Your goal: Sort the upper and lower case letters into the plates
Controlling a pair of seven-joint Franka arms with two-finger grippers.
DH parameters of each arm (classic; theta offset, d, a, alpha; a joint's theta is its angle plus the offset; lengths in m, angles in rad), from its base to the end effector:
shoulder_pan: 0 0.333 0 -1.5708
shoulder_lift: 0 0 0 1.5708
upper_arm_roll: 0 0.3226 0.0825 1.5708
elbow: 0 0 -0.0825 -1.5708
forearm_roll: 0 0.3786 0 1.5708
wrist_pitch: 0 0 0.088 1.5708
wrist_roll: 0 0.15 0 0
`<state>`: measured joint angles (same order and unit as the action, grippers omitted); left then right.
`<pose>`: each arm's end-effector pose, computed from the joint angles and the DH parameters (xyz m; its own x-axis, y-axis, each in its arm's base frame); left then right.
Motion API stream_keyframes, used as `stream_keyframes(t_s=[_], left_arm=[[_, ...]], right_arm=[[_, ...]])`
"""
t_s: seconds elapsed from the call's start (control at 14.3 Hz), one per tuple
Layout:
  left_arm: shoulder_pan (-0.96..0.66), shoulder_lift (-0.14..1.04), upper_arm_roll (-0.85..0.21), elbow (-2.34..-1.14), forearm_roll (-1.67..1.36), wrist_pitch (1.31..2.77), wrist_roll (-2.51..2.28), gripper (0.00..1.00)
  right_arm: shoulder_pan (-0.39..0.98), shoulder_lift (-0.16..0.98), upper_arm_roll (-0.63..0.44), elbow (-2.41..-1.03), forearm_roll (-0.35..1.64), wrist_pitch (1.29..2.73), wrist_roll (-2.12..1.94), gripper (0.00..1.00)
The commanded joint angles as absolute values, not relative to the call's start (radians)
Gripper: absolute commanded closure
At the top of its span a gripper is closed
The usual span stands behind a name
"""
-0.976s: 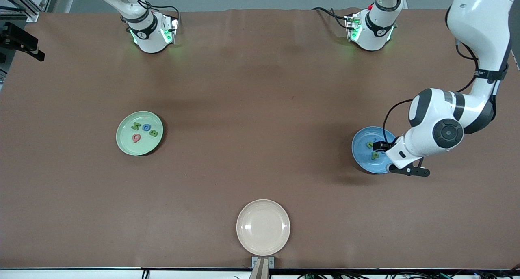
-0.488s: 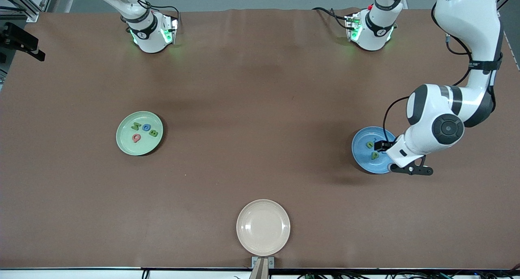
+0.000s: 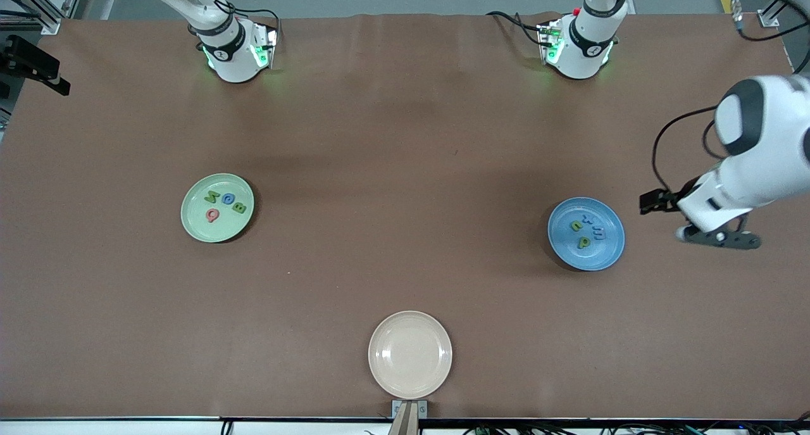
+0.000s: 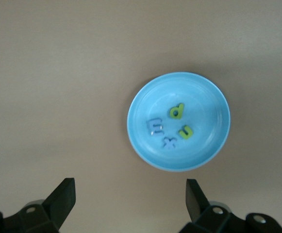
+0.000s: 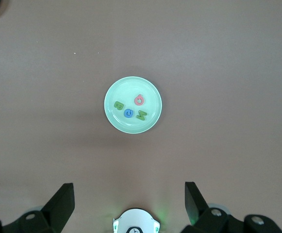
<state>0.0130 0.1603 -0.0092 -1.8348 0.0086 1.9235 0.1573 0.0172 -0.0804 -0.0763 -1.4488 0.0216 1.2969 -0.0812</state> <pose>0.5890 0.0034 0.4017 0.9852 -0.1558 -0.0717 -0.1559 -0.9878 0.0049 0.4870 -0.0271 0.6621 0.9972 0.0287 -0.0691 0.0265 -0.9991 -0.0330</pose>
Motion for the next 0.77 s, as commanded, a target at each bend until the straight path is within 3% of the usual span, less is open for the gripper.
stream_keyframes(t_s=[0.0,0.28,0.7], left_arm=[[0.009,0.043,-0.015,-1.855,-0.011,1.867,0.158,0.0],[0.006,-0.132,-0.017,-1.801,-0.011,1.749,0.158,0.0],[0.005,-0.107,-0.094,-1.625,-0.008,1.68,0.143,0.0]], right_arm=[[0.011,-0.087,-0.074,-1.454,0.026,1.292,-0.08,0.0],[0.005,-0.087,-0.072,-1.454,0.026,1.29,-0.08,0.0],[-0.021,-0.087,-0.048,-1.457,0.026,1.292,-0.08,0.0]])
